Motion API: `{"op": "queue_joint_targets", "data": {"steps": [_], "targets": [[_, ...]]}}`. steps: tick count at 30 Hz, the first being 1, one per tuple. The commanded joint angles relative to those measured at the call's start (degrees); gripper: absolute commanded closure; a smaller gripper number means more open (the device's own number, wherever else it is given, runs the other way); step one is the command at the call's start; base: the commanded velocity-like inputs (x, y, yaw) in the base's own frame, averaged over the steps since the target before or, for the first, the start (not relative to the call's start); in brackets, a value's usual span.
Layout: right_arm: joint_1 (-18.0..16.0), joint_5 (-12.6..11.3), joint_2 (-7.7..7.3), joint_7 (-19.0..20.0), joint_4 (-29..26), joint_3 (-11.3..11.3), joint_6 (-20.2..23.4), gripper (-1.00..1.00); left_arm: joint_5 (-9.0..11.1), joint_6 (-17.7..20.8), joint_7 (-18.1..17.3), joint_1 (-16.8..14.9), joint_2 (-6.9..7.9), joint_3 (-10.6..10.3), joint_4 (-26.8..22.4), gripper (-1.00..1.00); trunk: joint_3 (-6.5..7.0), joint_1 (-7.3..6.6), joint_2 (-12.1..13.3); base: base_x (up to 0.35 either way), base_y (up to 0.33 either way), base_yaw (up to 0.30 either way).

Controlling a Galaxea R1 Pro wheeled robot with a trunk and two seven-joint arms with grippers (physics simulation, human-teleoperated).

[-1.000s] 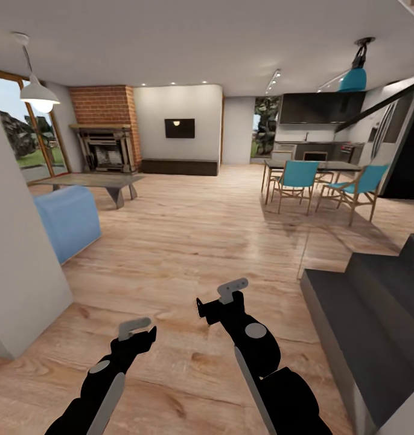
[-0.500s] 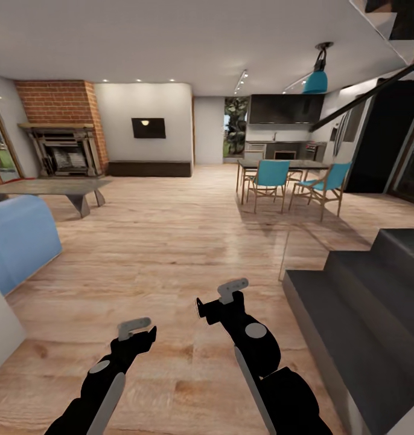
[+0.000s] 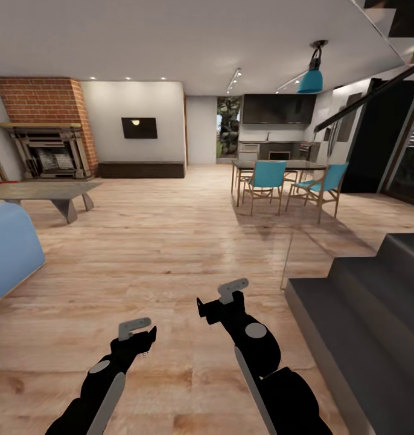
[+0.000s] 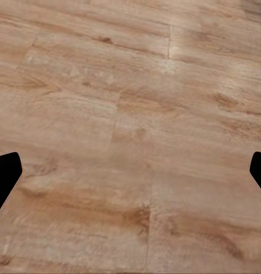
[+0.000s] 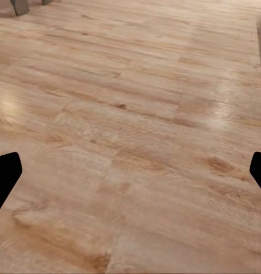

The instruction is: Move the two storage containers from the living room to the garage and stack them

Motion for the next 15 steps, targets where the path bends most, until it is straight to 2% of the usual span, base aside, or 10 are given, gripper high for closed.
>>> {"op": "queue_joint_targets", "data": {"steps": [1,15], "targets": [[0.0,0.0,0.00,0.0,0.0,0.0,0.0,-1.00,0.0,0.0,0.0,0.0,0.00,0.0,0.0,-1.00,0.00,0.00,0.0,0.338,0.086,-0.001],[0.0,0.0,0.00,0.0,0.0,0.0,0.0,-1.00,0.0,0.0,0.0,0.0,0.00,0.0,0.0,-1.00,0.00,0.00,0.0,0.338,0.072,0.000]]}}
